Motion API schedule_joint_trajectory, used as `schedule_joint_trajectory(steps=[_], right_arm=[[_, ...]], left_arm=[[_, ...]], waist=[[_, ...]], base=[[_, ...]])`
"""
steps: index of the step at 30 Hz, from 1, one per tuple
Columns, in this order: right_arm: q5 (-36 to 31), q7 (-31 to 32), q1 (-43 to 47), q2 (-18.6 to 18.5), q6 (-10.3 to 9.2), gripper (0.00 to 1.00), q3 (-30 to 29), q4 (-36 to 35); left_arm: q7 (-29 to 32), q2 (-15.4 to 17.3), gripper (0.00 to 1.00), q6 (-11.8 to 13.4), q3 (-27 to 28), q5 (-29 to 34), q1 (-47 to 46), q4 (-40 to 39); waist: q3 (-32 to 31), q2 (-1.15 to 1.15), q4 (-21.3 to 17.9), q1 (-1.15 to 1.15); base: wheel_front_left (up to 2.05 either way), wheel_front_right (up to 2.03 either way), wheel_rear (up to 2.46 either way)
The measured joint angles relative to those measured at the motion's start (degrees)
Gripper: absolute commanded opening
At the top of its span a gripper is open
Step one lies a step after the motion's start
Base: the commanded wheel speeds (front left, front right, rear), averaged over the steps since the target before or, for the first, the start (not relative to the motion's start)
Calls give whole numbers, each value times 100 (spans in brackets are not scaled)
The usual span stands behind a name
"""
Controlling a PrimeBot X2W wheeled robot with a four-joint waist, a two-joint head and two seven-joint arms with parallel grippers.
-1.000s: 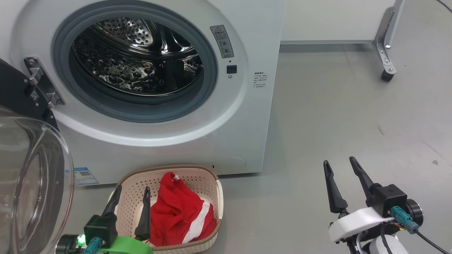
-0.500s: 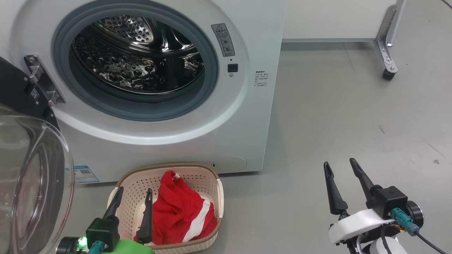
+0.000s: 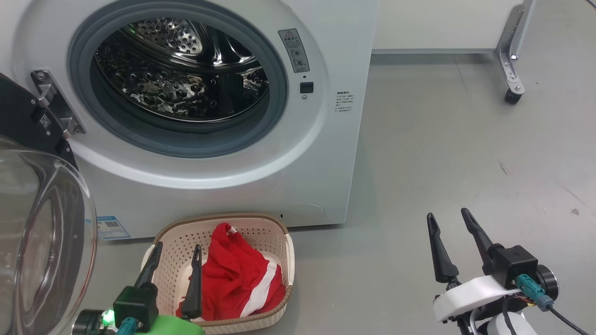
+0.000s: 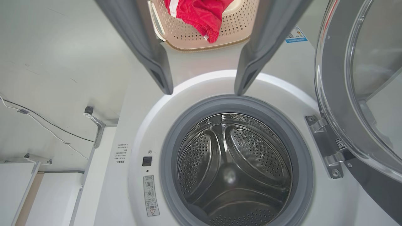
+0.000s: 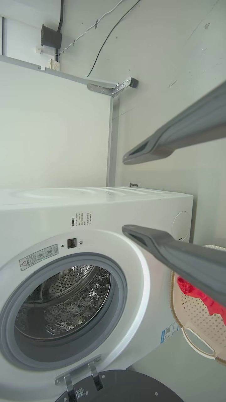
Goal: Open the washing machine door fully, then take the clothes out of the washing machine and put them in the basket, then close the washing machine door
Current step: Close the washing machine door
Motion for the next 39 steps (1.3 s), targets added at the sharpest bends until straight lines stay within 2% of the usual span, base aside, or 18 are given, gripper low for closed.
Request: schedule_joint_trajectory(steps=[18,39], right_arm=[[-1,0,0,5,5,100,-21,-3],[-7,0,0,13,32,100,-25,-4]], left_arm=[[177,10,100,45,-20,10,130,-227],[352,32,100,42,-131,43,209,-416]], waist=[[-11,0,21,0],[11,0,17,0]], base=[[-40,41,-1],[-91,91,0]])
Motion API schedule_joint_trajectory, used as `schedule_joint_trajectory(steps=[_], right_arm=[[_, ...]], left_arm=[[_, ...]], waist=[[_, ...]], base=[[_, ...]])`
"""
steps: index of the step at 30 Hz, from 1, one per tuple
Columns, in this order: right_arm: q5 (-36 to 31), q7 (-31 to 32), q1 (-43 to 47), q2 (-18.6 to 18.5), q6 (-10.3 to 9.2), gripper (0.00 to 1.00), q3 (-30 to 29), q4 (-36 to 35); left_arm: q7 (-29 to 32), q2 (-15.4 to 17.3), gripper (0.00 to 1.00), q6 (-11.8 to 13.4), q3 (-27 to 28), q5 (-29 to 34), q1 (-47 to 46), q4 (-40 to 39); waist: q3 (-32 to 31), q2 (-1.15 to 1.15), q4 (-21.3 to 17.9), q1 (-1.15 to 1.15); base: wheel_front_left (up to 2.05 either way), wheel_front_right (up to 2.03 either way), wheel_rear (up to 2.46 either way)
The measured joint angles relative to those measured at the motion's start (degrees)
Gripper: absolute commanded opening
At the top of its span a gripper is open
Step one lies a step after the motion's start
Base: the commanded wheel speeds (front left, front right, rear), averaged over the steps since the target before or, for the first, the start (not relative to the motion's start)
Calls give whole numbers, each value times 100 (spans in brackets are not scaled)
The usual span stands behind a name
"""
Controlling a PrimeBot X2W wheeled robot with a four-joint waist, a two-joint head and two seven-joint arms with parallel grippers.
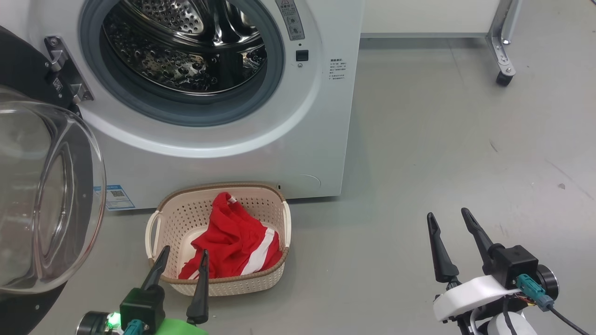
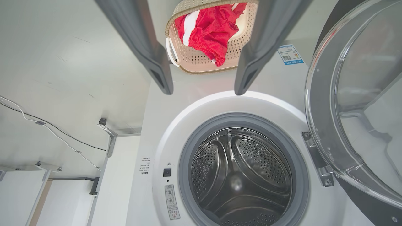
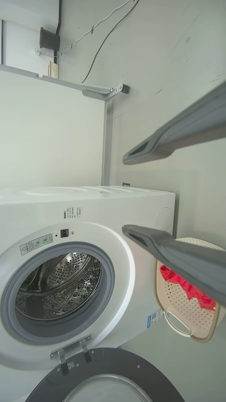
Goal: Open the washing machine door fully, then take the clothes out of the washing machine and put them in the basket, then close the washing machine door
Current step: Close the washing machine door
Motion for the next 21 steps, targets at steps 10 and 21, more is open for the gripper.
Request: schedule_joint_trajectory(steps=[10,21], right_arm=[[0,0,0,4,0,100,-12,5],[0,0,0,9,0,100,-15,7]], left_arm=[[8,9,100,1,11,0,1,-46],[52,20,100,1,10,0,67,-98]], waist=[[-32,0,-8,0],[-52,0,-5,0]], base=[[-52,52,0],[-11,11,0]])
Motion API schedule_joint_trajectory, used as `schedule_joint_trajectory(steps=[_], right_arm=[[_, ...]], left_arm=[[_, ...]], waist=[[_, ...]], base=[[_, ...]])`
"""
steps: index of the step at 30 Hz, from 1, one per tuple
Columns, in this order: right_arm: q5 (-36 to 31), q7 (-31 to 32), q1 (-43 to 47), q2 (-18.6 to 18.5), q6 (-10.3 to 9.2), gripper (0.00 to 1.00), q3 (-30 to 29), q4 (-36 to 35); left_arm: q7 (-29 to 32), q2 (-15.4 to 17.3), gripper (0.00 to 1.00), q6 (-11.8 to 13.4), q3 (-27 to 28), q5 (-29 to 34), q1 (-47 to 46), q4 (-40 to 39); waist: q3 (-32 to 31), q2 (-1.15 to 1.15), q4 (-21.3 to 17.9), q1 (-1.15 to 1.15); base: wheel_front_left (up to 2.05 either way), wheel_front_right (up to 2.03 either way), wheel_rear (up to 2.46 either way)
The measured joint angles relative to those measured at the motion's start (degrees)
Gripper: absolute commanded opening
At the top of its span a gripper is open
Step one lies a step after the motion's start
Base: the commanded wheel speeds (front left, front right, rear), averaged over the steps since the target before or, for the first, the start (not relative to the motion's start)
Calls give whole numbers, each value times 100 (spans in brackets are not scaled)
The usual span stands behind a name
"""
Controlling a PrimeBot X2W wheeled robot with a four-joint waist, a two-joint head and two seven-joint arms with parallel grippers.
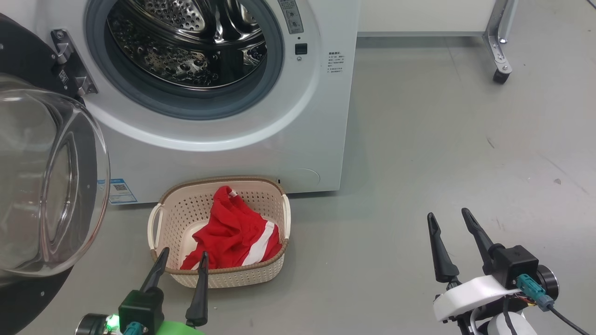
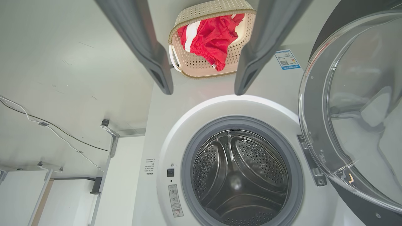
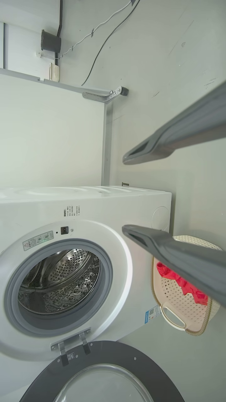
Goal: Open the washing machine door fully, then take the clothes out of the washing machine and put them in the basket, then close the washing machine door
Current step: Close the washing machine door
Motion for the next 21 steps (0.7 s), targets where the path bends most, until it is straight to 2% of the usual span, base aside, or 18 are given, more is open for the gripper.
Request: schedule_joint_trajectory(steps=[21], right_arm=[[0,0,25,7,-4,100,-93,-23]], left_arm=[[5,43,100,9,10,53,8,-115]], waist=[[60,0,266,0]], base=[[0,0,0]])
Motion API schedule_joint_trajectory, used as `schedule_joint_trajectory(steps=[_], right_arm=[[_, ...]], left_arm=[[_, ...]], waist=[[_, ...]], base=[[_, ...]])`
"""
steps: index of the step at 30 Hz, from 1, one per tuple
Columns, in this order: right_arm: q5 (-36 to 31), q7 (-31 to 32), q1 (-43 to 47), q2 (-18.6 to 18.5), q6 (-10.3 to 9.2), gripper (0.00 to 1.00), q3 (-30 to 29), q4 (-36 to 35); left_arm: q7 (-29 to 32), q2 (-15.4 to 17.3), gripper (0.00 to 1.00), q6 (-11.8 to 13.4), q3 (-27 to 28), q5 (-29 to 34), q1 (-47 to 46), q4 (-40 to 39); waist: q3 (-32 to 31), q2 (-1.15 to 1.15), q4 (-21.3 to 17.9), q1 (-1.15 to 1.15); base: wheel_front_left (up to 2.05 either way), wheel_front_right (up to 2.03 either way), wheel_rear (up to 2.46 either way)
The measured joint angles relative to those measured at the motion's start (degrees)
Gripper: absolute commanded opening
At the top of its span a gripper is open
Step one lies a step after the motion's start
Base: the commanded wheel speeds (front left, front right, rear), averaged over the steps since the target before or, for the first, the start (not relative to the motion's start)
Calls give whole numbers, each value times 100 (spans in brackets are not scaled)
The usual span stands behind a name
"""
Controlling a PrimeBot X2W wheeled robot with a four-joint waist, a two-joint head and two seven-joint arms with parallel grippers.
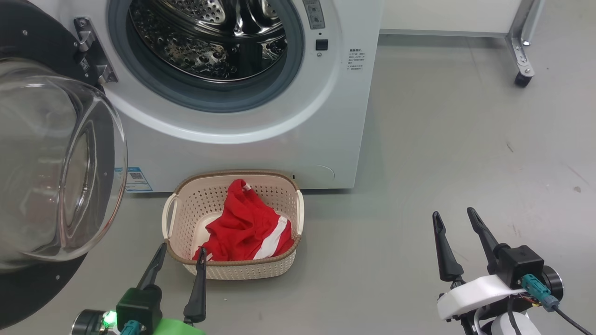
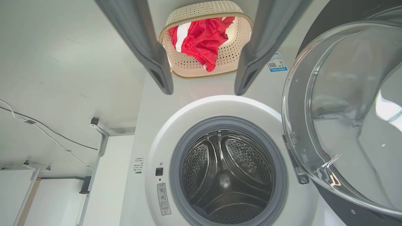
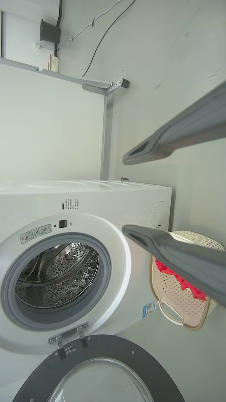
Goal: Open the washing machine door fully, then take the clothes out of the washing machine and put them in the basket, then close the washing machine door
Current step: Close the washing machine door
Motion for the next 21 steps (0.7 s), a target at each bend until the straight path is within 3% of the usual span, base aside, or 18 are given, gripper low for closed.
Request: schedule_joint_trajectory(steps=[11,21], right_arm=[[-26,0,0,-1,2,100,-4,-83],[-134,0,-3,-1,77,100,58,-69]], left_arm=[[-15,9,100,48,120,30,-187,-86],[-67,5,100,67,189,29,-225,-24]], waist=[[89,0,496,0],[138,0,1302,0]], base=[[0,0,0],[0,0,0]])
